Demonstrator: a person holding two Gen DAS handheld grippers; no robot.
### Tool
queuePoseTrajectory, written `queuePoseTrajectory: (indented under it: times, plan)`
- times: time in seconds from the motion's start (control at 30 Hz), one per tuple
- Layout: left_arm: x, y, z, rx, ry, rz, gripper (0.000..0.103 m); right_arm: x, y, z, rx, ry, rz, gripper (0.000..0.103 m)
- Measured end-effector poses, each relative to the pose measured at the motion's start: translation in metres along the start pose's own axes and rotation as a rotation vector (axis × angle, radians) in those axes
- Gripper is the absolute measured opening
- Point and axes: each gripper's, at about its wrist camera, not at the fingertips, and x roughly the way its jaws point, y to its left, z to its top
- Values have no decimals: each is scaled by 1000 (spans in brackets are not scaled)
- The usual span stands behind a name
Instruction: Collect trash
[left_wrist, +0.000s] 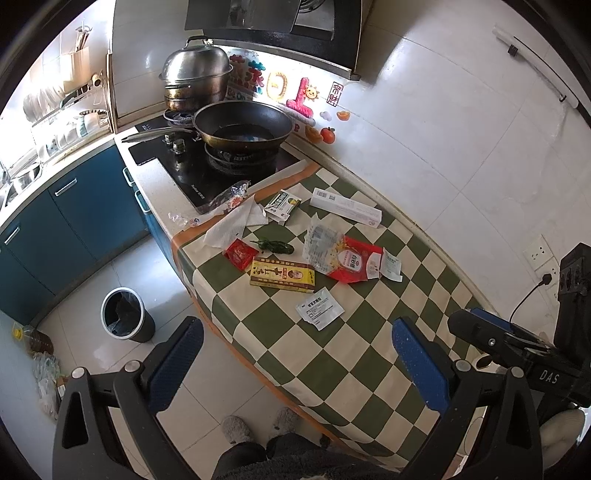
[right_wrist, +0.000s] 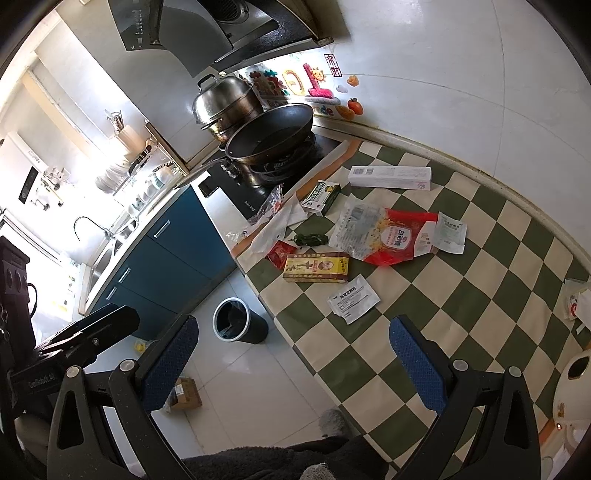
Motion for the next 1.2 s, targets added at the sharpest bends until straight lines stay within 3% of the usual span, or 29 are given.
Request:
queuePoseTrajectory:
  times: [0.13,0.2,0.4,0.53,0.63,0.77,1.0,1.1,1.2]
  plan:
    - [-1,4,2,13,-3,3,103,0,4,-2,13,-9,-10,103]
    - [2,7,2,33,-15,46,103,1,5,-4,34,-21,-23,103]
    - [40,18,13,142,-91,366,103,15,-11,-4,168,-89,-157,103]
    - [84,41,23,147,-67,426,103,44,-39,0,275,-92,-214,103]
    - [129,57,34,119,13,454,103,72,-65,9,335,-66,-270,103]
    - [191,83,41,39,177,401,103,124,-98,19,355,20,-346,103]
    - [270,118,23,-61,382,501,103,260,-138,8,394,267,-437,103]
    - [288,126,13,-58,438,536,103,306,-139,-4,387,363,-462,100]
    - [299,131,6,-71,470,549,103,334,-130,-11,325,408,-518,85]
